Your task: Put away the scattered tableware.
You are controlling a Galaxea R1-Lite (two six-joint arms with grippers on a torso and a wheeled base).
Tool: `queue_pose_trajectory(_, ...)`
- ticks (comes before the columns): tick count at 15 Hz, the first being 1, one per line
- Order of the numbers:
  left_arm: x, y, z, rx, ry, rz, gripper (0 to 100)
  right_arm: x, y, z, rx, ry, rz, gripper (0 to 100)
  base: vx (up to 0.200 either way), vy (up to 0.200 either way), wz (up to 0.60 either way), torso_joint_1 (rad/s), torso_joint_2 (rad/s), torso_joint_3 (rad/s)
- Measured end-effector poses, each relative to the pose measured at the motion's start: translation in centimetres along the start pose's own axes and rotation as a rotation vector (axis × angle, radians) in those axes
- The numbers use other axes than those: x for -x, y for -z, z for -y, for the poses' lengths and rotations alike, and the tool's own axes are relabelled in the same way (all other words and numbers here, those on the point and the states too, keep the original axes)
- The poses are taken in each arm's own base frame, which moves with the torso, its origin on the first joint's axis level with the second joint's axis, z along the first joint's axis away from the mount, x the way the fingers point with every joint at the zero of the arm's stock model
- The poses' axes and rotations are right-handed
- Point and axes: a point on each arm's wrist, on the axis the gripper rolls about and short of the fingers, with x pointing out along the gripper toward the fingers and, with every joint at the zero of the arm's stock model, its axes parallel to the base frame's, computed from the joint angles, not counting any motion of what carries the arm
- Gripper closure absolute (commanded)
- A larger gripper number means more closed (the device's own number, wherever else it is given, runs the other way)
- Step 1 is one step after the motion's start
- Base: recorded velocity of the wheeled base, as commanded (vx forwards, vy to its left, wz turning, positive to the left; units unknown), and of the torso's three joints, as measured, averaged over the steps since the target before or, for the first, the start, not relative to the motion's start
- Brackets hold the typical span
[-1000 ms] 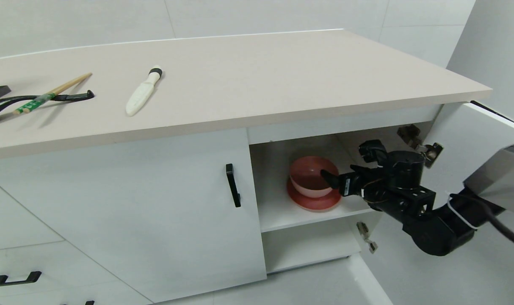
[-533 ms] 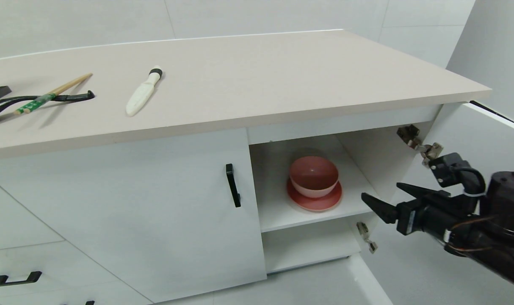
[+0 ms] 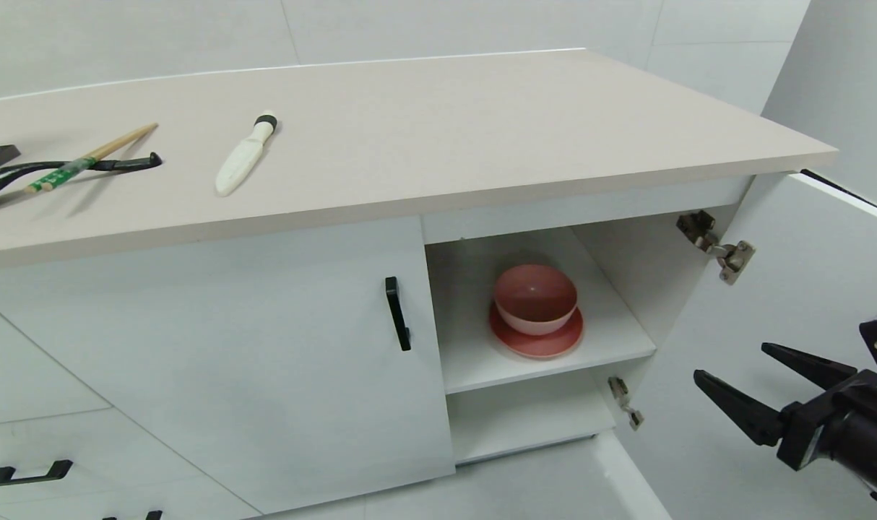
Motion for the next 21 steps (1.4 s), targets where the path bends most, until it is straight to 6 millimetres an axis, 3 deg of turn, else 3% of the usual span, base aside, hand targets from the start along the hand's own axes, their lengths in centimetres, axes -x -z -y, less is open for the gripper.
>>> queue_pose_trajectory(11,0.0,0.0,0.0,0.007,0.000,0.001,0,4.8,1.6,1.5,-0.018,0.145,-0.068,0,-0.200,0.000,0.00,0.002,0.00,0.003)
queue_pose_trajectory(16,0.0,0.0,0.0,0.007,0.000,0.000,0,10.2,3.2,1.3,-0.048,0.258,-0.104,0,-0.200,0.000,0.00,0.001,0.00,0.001)
queue_pose_trajectory(21,0.0,0.0,0.0,0.012,0.000,0.001,0,15.7,7.2,-0.6,-0.093,0.322,-0.098,0,0.000,0.000,0.00,0.000,0.00,0.000)
